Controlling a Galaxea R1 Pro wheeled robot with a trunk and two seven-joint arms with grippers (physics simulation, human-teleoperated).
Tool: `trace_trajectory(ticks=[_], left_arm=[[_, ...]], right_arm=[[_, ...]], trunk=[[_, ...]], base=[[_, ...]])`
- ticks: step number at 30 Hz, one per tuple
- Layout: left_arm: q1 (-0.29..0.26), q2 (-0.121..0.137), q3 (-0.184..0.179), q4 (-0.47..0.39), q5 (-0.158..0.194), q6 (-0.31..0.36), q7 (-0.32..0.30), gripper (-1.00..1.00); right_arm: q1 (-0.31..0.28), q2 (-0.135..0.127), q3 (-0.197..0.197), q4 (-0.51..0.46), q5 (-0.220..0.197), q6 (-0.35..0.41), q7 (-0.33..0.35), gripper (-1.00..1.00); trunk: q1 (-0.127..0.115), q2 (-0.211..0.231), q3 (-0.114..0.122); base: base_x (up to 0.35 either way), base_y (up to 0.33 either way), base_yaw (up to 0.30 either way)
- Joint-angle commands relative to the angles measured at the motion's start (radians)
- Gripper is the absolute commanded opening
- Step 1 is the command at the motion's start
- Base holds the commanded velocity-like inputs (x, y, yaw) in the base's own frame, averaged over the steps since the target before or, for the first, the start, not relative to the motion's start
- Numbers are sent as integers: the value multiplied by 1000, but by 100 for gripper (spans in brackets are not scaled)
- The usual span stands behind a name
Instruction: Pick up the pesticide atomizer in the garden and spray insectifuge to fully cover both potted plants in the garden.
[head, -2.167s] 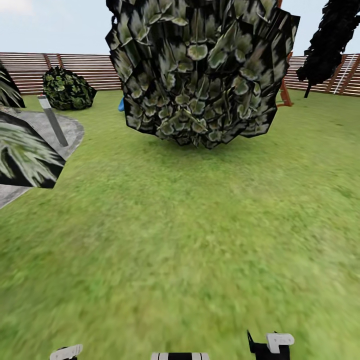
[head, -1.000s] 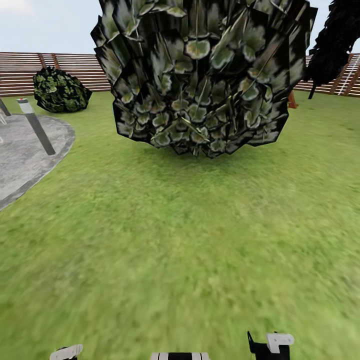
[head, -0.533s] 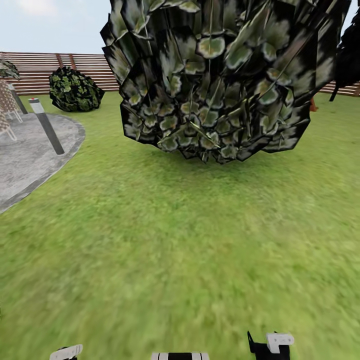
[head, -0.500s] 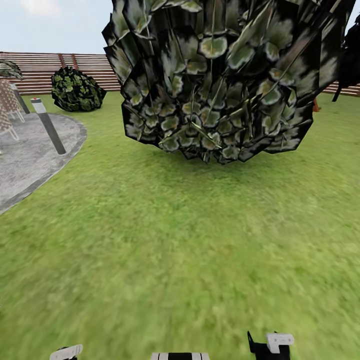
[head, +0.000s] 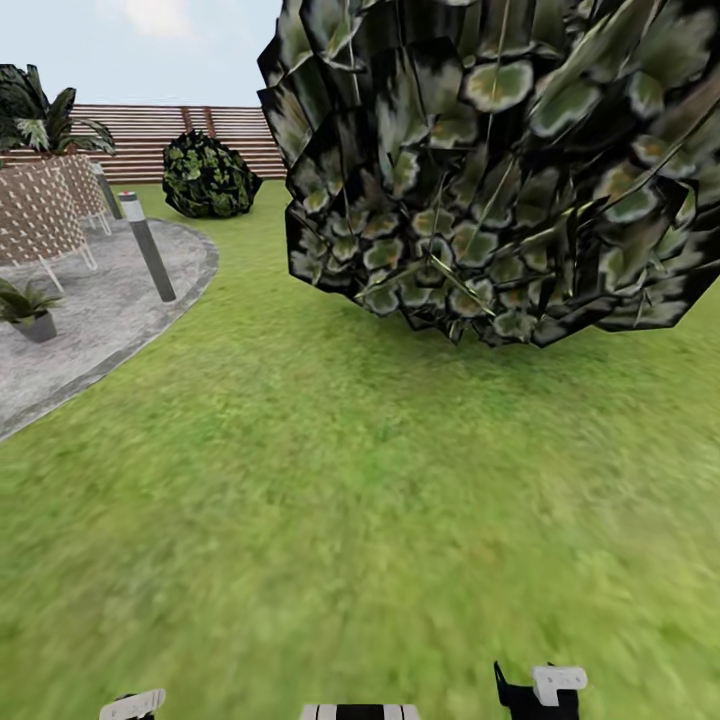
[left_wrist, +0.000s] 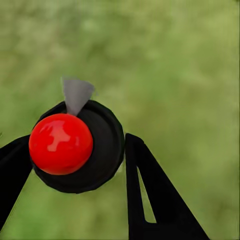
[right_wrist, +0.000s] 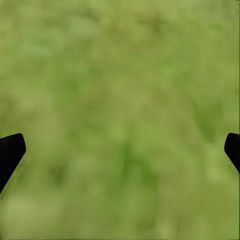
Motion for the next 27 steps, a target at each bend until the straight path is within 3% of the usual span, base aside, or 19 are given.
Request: trace_trajectory(ticks=[1,27], left_arm=[[-1,0,9,1,-5,-3,-7,-100],[-1,0,9,1,-5,-3,-7,-100]], right_arm=[[0,0,-7,1,11,-3,-4,100],[0,0,-7,1,11,-3,-4,100]], trunk=[[0,0,-2],[0,0,-23]], base=[[340,-8,252],[340,-2,251]])
